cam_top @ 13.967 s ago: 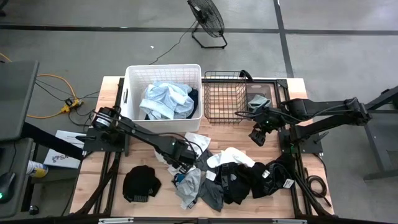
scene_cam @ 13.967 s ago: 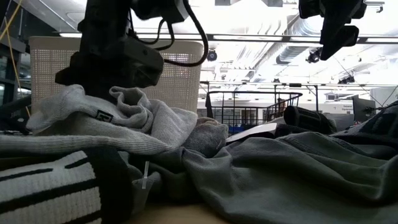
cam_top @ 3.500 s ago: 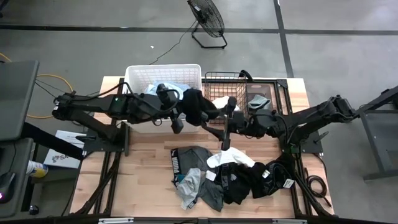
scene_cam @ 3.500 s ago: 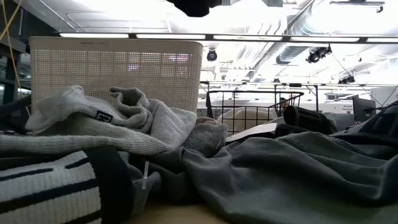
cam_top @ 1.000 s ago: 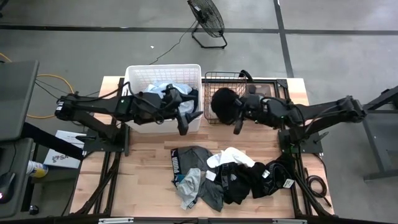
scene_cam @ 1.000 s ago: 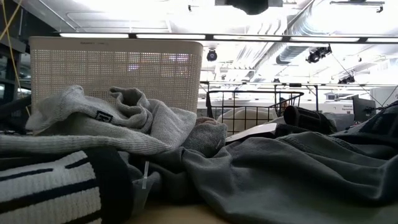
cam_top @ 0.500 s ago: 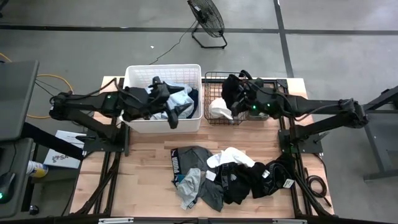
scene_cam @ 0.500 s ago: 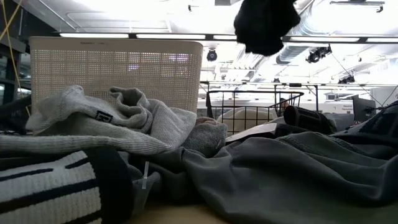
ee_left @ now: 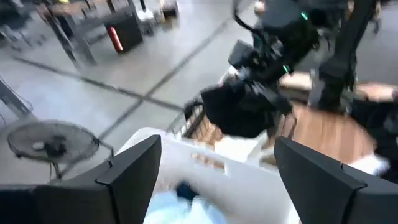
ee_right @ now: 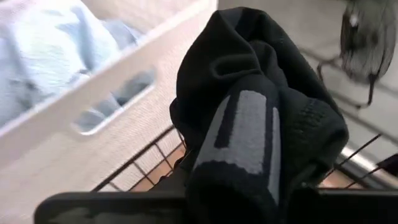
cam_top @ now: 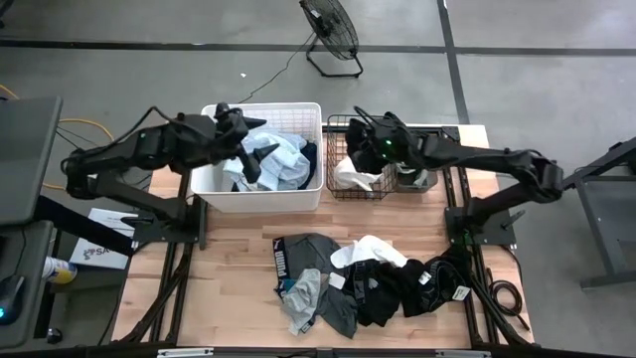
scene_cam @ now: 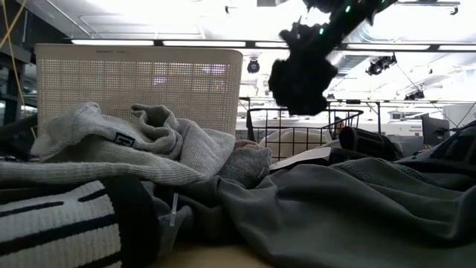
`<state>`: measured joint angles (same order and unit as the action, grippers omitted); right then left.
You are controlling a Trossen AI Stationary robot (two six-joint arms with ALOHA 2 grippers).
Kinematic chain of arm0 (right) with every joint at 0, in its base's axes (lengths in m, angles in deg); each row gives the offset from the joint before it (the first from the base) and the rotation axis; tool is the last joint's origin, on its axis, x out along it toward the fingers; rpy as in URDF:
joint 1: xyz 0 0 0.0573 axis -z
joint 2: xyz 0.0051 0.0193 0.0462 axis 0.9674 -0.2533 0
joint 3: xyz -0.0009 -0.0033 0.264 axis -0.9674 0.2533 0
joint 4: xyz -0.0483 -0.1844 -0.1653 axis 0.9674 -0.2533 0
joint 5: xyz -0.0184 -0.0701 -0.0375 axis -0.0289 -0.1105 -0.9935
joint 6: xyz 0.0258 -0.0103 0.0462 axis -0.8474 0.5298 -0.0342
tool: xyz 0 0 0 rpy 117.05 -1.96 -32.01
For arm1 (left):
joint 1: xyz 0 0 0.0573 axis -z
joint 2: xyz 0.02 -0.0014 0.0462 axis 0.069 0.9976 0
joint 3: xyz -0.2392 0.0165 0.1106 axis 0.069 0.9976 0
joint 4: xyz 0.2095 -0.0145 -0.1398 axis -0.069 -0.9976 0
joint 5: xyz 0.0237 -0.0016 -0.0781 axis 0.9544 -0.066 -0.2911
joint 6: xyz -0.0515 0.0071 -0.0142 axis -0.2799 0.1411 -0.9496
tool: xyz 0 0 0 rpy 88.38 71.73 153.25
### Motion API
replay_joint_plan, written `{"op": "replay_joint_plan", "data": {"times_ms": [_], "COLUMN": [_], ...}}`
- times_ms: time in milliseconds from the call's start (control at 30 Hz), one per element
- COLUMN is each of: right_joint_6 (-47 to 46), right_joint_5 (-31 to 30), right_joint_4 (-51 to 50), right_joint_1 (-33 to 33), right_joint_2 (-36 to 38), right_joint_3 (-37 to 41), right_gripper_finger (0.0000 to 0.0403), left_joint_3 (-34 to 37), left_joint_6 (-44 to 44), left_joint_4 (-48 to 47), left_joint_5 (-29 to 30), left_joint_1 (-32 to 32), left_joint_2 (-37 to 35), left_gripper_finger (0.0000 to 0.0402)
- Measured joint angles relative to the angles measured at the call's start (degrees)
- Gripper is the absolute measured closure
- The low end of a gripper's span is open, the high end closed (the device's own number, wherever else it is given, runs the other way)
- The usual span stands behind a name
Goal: Pick & Place Cloths
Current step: Put the left black underwear into the black wire basket
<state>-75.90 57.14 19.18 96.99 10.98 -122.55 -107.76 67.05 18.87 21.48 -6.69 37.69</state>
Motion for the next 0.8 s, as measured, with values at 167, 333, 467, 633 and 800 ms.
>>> {"op": "replay_joint_plan", "data": {"times_ms": [167,333,467,633,800], "right_joint_6": [-2.7,-3.5,-5.2,-7.5,-7.7], "right_joint_5": [5.4,9.1,9.5,8.7,8.5], "right_joint_4": [0.7,2.8,3.0,2.1,1.3], "right_joint_1": [3.9,5.8,5.9,5.9,5.9], "right_joint_2": [-6.5,-13.2,-17.0,-18.1,-17.4], "right_joint_3": [0.0,0.0,0.0,0.0,0.0], "right_gripper_finger": [0.0365,0.0365,0.0365,0.0327,0.0242], "left_joint_3": [0.3,0.2,0.2,0.2,0.2], "left_joint_6": [0.0,0.2,1.1,1.1,1.4], "left_joint_4": [-5.0,-7.8,-7.9,-7.9,-7.9], "left_joint_5": [-4.5,-8.0,-10.3,-11.6,-13.1], "left_joint_1": [-5.0,-8.7,-10.8,-12.4,-12.4], "left_joint_2": [-1.2,-1.3,-1.3,-1.3,-1.3], "left_gripper_finger": [0.0098,0.0098,0.0098,0.0098,0.0098]}}
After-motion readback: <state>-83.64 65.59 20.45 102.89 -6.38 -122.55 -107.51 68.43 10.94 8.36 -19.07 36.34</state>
